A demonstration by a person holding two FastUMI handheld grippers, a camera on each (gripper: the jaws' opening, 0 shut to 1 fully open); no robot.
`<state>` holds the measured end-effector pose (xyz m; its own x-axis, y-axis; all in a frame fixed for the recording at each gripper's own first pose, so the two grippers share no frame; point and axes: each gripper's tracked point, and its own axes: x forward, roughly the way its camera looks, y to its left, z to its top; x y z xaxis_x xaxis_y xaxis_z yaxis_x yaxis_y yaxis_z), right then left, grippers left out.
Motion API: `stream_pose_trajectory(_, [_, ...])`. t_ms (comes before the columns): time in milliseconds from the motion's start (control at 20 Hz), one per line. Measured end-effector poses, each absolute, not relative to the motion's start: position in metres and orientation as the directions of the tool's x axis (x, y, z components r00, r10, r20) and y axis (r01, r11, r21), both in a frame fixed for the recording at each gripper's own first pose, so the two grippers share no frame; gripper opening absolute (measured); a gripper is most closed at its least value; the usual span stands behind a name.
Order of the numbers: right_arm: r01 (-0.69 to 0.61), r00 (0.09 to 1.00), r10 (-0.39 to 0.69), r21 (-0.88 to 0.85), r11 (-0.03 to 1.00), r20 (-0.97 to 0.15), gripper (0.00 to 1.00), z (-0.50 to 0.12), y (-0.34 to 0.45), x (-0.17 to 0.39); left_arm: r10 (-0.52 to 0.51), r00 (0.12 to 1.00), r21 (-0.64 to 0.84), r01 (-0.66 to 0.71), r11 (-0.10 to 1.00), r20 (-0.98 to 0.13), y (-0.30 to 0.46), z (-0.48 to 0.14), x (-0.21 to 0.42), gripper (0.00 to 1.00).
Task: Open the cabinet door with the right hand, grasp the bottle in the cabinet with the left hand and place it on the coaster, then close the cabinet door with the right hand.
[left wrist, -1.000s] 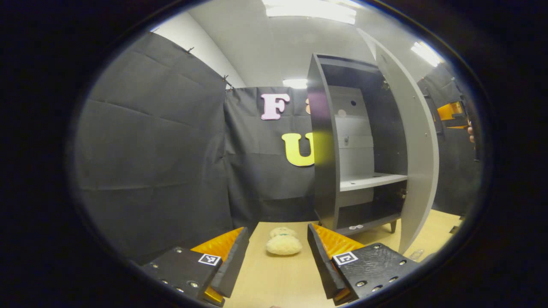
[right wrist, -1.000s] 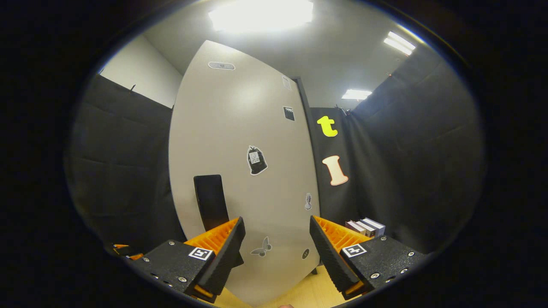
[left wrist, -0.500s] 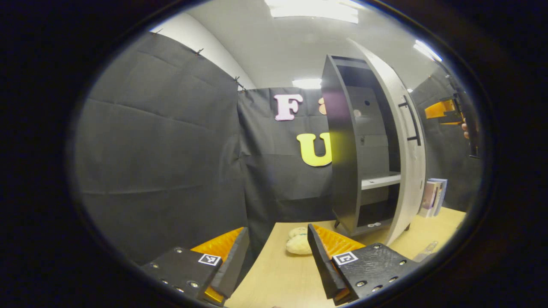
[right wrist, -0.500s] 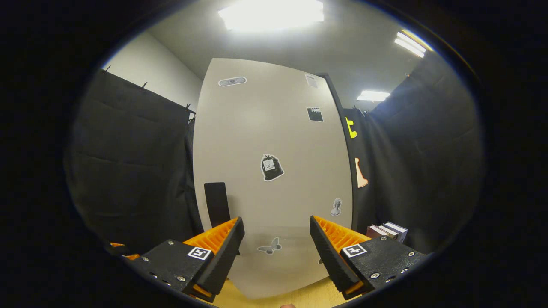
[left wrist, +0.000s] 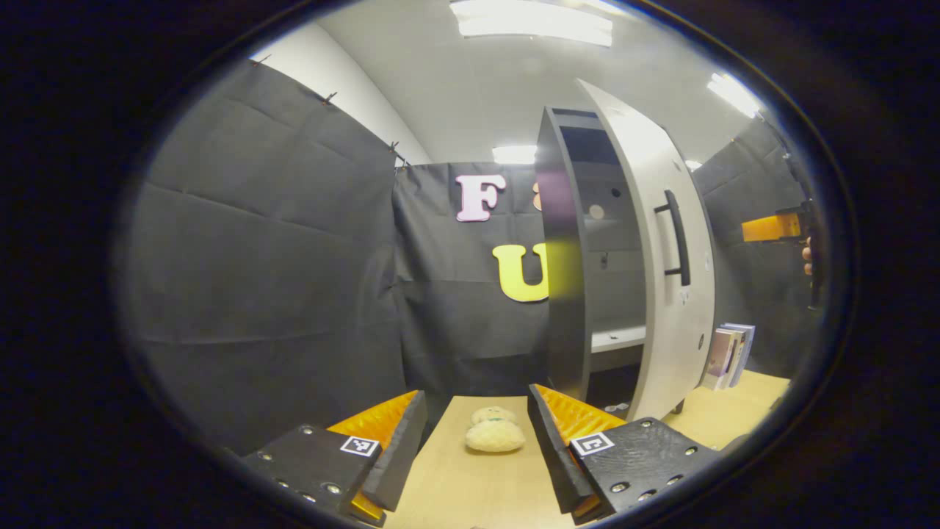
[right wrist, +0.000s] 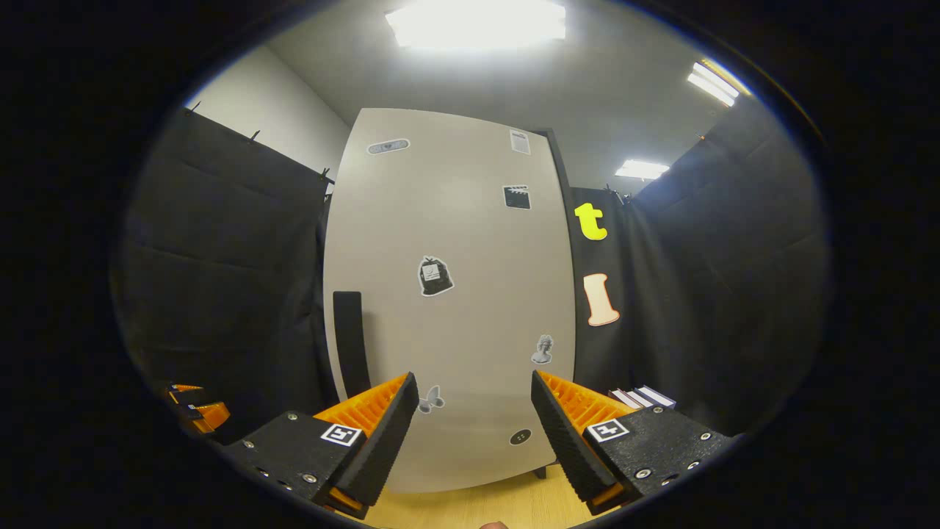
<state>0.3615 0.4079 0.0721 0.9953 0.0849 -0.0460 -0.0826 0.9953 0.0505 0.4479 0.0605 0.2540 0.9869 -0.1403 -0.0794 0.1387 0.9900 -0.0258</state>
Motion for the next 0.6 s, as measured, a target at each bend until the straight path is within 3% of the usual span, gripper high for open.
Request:
stream_pose_trajectory(50, [-0.081, 0.995, 0.083, 0.049, 0.995, -0.046, 0.95, 0.071, 0.397, 0.360, -0.146, 0.986, -0.032, 0.144, 0.989, -0.080, 0.048, 0.260, 0.446, 0.84])
stream_pose_trajectory(100, [-0.076, 0.996, 0.078, 0.048, 0.996, -0.046, 0.95, 0.070, 0.385, 0.358, -0.155, 0.985, -0.041, 0.153, 0.987, -0.078, 0.034, 0.266, 0.445, 0.79])
stream_pose_trajectory(150, [-0.073, 0.996, 0.076, 0.047, 0.996, -0.048, 0.95, 0.069, 0.374, 0.356, -0.165, 0.983, -0.052, 0.161, 0.986, -0.077, 0.021, 0.271, 0.443, 0.84])
stream_pose_trajectory(200, [-0.072, 0.996, 0.075, 0.047, 0.996, -0.048, 0.95, 0.068, 0.364, 0.354, -0.171, 0.982, -0.063, 0.167, 0.984, -0.075, 0.009, 0.276, 0.441, 0.79])
stream_pose_trajectory(250, [-0.071, 0.996, 0.073, 0.045, 0.996, -0.050, 0.95, 0.066, 0.353, 0.352, -0.175, 0.981, -0.071, 0.170, 0.983, -0.078, -0.002, 0.280, 0.441, 0.84])
stream_pose_trajectory(350, [-0.069, 0.996, 0.071, 0.039, 0.997, -0.052, 0.95, 0.064, 0.332, 0.349, -0.179, 0.981, -0.085, 0.173, 0.981, -0.078, -0.024, 0.289, 0.440, 0.79])
stream_pose_trajectory(600, [-0.059, 0.996, 0.061, 0.027, 0.998, -0.063, 0.95, 0.053, 0.282, 0.341, -0.189, 0.979, -0.075, 0.183, 0.980, -0.074, -0.078, 0.305, 0.436, 0.79])
